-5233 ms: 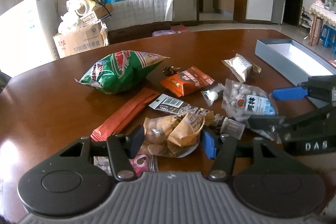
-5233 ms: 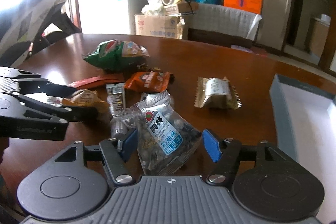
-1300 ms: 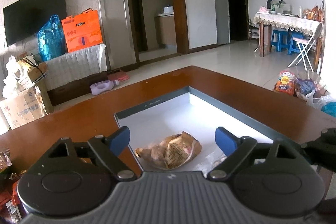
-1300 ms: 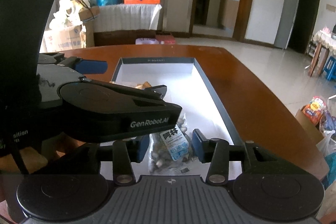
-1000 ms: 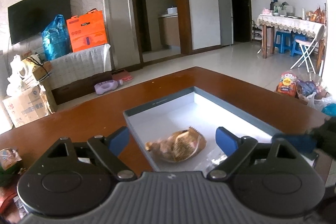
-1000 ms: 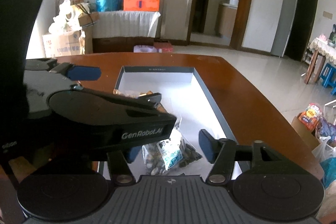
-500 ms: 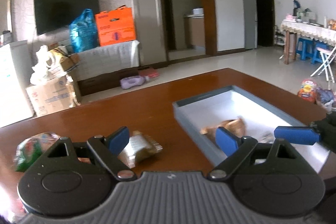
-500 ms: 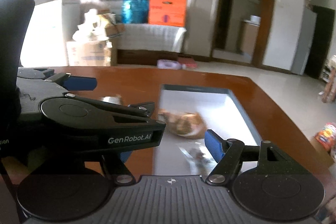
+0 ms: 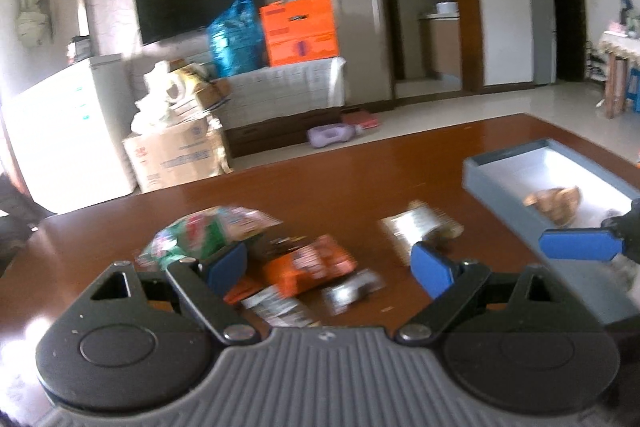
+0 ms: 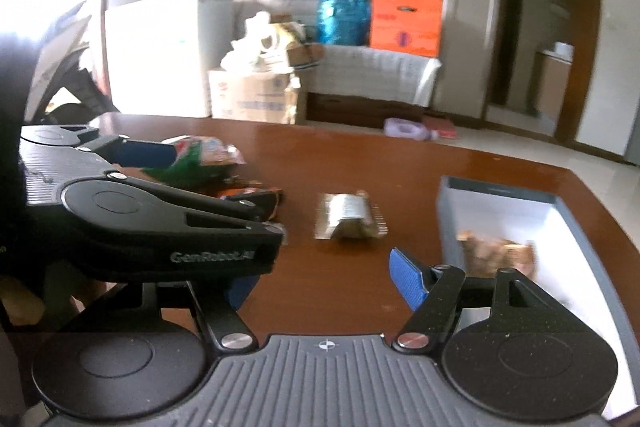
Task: Organize snacks
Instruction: 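Withdraw both tools from the box back over the table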
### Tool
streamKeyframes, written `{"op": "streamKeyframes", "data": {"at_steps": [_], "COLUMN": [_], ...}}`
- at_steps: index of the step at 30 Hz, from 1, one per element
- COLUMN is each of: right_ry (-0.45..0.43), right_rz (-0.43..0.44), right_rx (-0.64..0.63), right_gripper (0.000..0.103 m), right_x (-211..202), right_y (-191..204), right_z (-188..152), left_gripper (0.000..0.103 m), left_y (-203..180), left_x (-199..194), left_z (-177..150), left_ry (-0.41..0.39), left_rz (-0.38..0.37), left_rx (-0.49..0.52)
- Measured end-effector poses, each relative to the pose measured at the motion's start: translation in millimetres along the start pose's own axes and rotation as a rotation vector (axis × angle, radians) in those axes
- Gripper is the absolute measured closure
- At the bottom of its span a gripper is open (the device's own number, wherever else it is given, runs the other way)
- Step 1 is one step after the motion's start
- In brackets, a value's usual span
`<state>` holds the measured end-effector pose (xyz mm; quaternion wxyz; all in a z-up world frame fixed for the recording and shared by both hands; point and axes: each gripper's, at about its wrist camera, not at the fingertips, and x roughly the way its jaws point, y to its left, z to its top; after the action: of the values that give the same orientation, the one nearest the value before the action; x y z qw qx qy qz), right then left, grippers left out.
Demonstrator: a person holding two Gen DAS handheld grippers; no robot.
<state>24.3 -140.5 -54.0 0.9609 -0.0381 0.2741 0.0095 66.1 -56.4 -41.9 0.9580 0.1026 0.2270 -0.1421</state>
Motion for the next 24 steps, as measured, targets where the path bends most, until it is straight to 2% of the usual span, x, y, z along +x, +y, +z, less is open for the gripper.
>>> {"op": "streamKeyframes", "data": {"at_steps": [6, 11, 16, 20, 24], "right_ry": [0.041, 0.068, 0.084, 0.092, 0.090], "right_rz": [0.035, 0.041, 0.037, 0.032, 0.043], "right_rx": [-0.030, -0.050, -0.080, -0.073, -0.088], "right_gripper": [0.031, 0.030, 0.028, 0.028, 0.028], "right_x": [17, 28, 37, 43, 50], "right_y": [24, 36, 45, 48, 58], "right_z": [-1, -4, -5, -4, -2], "left_gripper": [0.013, 0.013, 0.013, 0.013, 0.013], "left_y": [41, 74, 100, 118, 117], "left_x": [-7, -10, -9, 2, 13], "left_z": [-19, -41, -69, -82, -83], "left_ry": [0.032, 0.076, 0.111, 0.151, 0.167], "left_rz": [0.077, 0.113, 0.182, 0.190, 0.165], "left_rx": [-0.011, -0.057, -0.018, -0.044, -0.048]}}
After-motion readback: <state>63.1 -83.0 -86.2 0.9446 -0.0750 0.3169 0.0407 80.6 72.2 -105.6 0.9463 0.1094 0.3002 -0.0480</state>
